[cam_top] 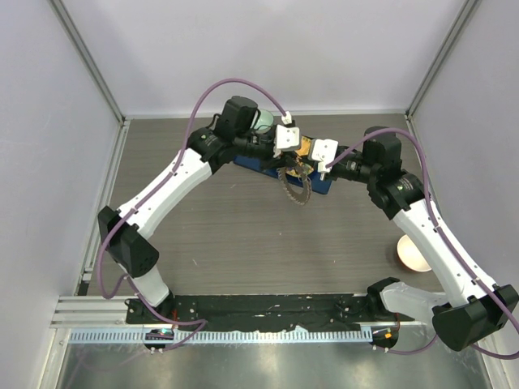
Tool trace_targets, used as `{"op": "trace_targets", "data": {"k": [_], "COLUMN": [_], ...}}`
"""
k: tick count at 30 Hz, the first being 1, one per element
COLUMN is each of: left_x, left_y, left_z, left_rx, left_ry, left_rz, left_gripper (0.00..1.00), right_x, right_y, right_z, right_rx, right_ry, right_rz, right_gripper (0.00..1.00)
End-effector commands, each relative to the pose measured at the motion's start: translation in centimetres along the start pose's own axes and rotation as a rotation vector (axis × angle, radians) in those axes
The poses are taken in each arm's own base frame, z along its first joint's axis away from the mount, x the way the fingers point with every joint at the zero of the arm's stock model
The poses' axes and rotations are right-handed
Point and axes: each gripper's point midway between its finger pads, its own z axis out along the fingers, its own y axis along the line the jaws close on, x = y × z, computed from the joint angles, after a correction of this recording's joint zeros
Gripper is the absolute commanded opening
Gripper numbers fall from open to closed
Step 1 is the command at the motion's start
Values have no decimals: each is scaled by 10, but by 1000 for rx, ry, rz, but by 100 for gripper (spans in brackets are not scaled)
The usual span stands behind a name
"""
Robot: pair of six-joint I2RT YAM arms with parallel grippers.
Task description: Remove the keys from the keyring
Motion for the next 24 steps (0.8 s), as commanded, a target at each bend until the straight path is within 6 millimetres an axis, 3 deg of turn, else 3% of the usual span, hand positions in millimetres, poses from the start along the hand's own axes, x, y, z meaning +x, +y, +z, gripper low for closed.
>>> {"op": "trace_targets", "data": {"k": [1,10,16,24], "left_x": [-6,-6,-5,-36], "left_y": [2,2,2,2], "left_z": [1,1,-2,-24], "left_rx": [6,2,-6,-18], "left_ry": [-9,-7,2,-115], "left_rz": [11,12,-14,-10], "left_gripper": [24,0,0,0], "right_x": [-36,-34,-32,-23], "right_y": [-21,-20,-22,-19], "right_z": [-11,-11,-15,-21], "right_rx": [72,68,95,128], "right_ry": [-89,-88,-70,-34], "right_rz": [-91,-88,-82,-69], "right_gripper": [1,1,1,1]}}
